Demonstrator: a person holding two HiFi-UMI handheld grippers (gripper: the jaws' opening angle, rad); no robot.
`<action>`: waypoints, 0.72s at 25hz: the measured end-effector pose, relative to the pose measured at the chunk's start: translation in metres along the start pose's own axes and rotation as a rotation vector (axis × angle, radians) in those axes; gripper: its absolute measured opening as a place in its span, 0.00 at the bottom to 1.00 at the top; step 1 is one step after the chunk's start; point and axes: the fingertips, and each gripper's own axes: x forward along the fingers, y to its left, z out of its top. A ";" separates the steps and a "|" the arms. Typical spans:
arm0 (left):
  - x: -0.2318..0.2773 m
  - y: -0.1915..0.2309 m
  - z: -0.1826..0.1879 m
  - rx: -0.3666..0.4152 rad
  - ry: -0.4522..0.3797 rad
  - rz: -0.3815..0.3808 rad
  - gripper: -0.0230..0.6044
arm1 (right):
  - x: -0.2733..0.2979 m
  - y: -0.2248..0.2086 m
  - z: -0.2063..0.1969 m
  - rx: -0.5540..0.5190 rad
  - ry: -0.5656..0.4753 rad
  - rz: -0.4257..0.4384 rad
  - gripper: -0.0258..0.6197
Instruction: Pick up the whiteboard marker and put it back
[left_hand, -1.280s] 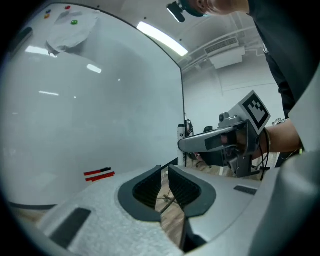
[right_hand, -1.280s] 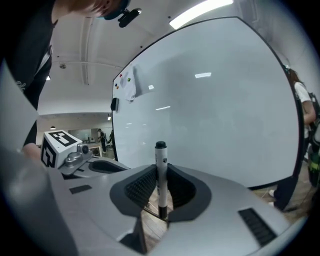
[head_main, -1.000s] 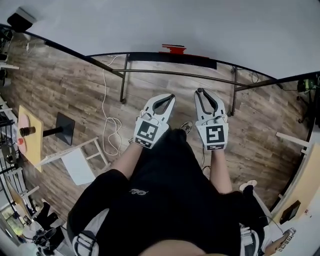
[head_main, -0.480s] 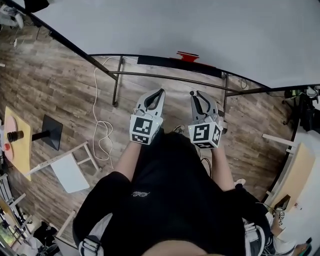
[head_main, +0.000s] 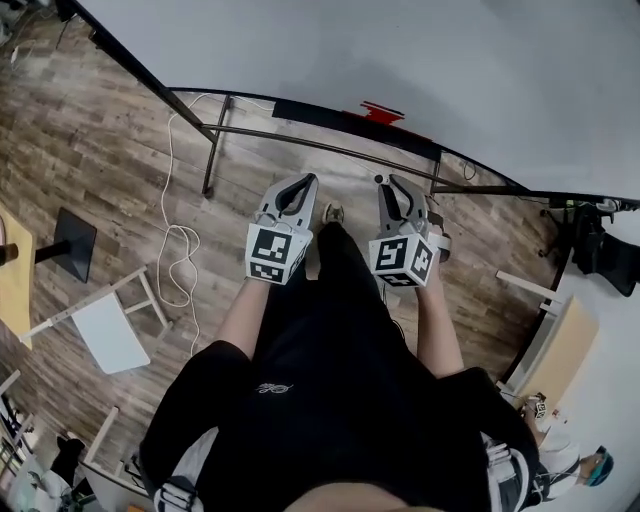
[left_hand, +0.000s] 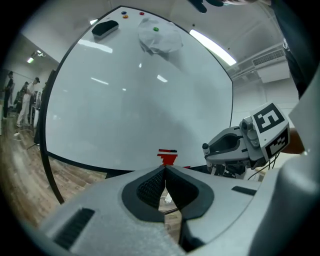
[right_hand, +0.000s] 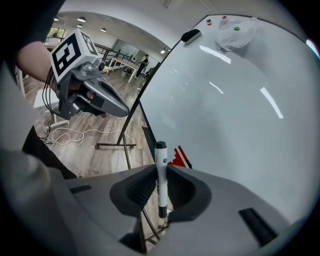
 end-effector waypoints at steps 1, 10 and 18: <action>0.005 0.003 -0.002 -0.002 0.007 0.010 0.05 | 0.005 -0.004 -0.001 0.006 -0.003 0.011 0.12; 0.055 0.014 -0.001 -0.015 0.059 0.094 0.05 | 0.068 -0.026 -0.027 -0.109 0.039 0.117 0.12; 0.085 0.019 -0.006 -0.078 0.100 0.189 0.05 | 0.122 -0.038 -0.057 -0.182 0.094 0.197 0.12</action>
